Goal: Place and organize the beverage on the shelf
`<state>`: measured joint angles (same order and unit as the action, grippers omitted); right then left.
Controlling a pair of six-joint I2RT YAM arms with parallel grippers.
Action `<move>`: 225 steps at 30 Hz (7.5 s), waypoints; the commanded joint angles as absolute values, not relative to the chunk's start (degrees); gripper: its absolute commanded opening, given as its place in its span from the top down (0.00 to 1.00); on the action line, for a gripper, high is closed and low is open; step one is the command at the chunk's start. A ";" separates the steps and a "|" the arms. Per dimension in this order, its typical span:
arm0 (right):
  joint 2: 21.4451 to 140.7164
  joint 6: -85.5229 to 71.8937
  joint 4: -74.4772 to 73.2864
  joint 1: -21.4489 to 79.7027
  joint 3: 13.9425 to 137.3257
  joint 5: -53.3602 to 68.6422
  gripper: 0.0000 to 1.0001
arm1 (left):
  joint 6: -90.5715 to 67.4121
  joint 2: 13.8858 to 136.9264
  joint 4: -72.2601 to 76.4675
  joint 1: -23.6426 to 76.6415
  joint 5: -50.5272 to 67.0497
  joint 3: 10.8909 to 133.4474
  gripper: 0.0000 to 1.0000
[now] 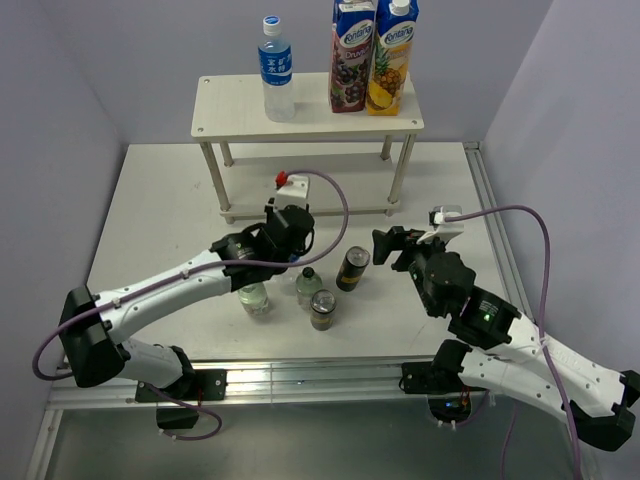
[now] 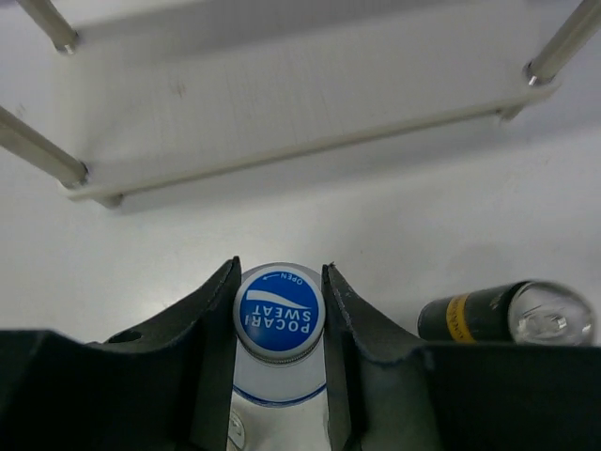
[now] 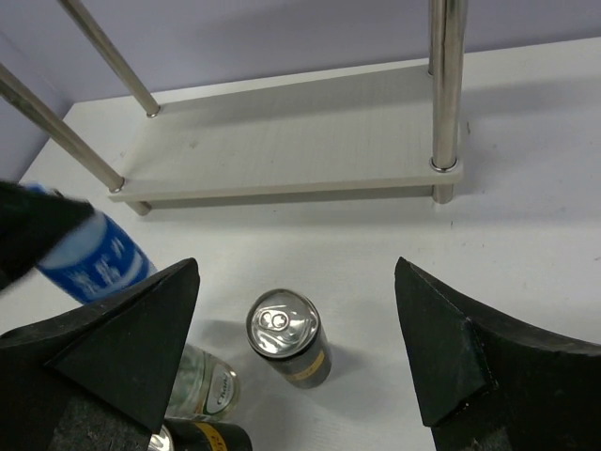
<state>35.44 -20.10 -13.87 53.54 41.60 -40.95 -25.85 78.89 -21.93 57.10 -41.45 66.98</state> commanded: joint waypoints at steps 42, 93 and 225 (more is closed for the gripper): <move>30.06 -21.44 -13.98 52.65 38.15 -42.63 0.10 | 8.18 100.09 3.26 32.52 -31.39 132.88 1.00; 28.39 -26.28 -17.05 52.65 35.51 -37.18 0.10 | -45.94 52.04 -45.95 62.22 -55.92 67.70 0.01; 35.77 -27.07 -12.04 52.56 29.53 -38.67 0.10 | -18.28 104.15 29.00 25.93 -36.74 66.71 0.16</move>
